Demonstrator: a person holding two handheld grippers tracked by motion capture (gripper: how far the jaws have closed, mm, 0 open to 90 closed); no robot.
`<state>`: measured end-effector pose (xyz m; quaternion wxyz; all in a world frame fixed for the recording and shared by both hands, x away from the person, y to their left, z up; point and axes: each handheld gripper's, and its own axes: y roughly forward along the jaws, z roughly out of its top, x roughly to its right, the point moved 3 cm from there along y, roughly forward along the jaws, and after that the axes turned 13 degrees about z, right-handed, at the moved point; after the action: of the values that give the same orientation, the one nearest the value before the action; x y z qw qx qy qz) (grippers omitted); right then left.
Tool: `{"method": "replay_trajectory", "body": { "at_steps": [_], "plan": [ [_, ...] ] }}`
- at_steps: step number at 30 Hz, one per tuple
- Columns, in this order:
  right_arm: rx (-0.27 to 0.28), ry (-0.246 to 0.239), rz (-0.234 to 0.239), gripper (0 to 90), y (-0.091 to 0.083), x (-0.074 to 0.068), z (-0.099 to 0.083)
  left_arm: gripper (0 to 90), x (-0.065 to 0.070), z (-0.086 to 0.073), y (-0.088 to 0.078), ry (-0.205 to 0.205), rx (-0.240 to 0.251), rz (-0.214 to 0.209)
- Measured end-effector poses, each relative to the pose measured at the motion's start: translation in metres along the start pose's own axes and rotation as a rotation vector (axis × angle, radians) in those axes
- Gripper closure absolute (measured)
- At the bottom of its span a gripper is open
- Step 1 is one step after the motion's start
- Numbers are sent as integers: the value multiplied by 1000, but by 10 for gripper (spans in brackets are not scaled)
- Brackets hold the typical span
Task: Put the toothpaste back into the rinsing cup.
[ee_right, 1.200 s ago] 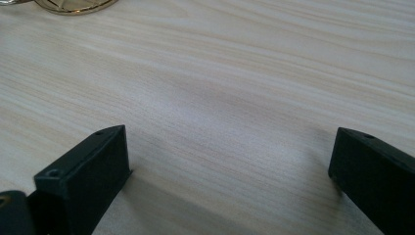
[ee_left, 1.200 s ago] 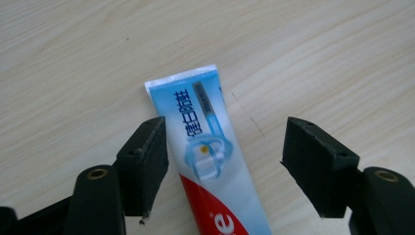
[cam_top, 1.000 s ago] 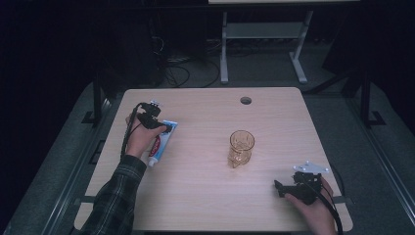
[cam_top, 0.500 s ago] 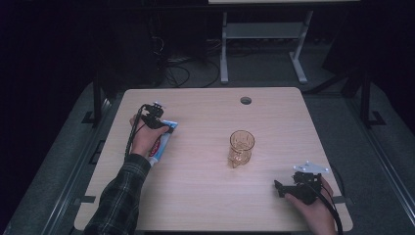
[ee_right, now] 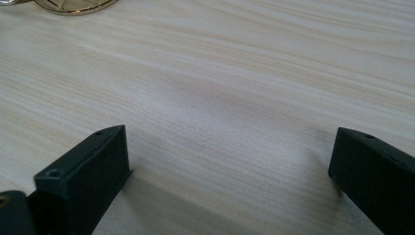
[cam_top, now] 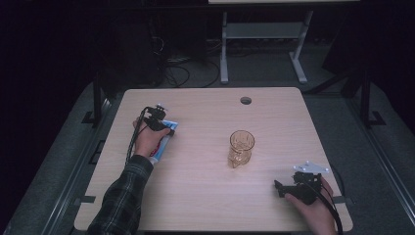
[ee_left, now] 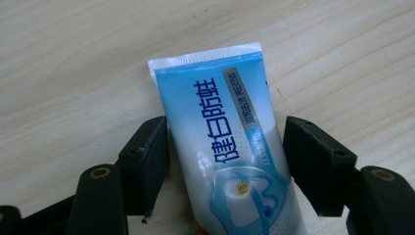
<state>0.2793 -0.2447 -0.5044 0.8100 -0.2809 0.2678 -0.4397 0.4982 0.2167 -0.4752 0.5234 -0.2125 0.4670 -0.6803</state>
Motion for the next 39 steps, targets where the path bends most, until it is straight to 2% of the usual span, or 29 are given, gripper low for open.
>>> {"method": "replay_trajectory", "body": {
  "at_steps": [6,8,13,16,17,19,21,24,34,39],
  "plan": [
    [0,0,0,9,0,0,0,364,1,0,-1,11,-6,6],
    [0,0,0,8,0,0,0,426,2,1,-2,14,-9,6],
    [0,0,0,9,0,0,0,490,5,1,-4,6,-20,0],
    [0,0,0,9,0,0,0,548,5,1,-5,17,-27,0],
    [0,1,0,8,0,0,0,564,6,1,-6,2,-29,-8],
    [0,0,0,8,0,0,0,582,6,1,-6,1,-29,-15],
    [0,0,0,8,0,0,0,656,5,1,-8,-3,-25,-23],
    [0,1,0,8,0,0,0,702,4,2,-11,1,-25,-32],
    [0,1,0,8,0,0,0,724,3,0,-15,17,-27,-85],
    [0,0,0,8,0,0,0,726,3,-2,-21,4,6,-100]
  ]
}}
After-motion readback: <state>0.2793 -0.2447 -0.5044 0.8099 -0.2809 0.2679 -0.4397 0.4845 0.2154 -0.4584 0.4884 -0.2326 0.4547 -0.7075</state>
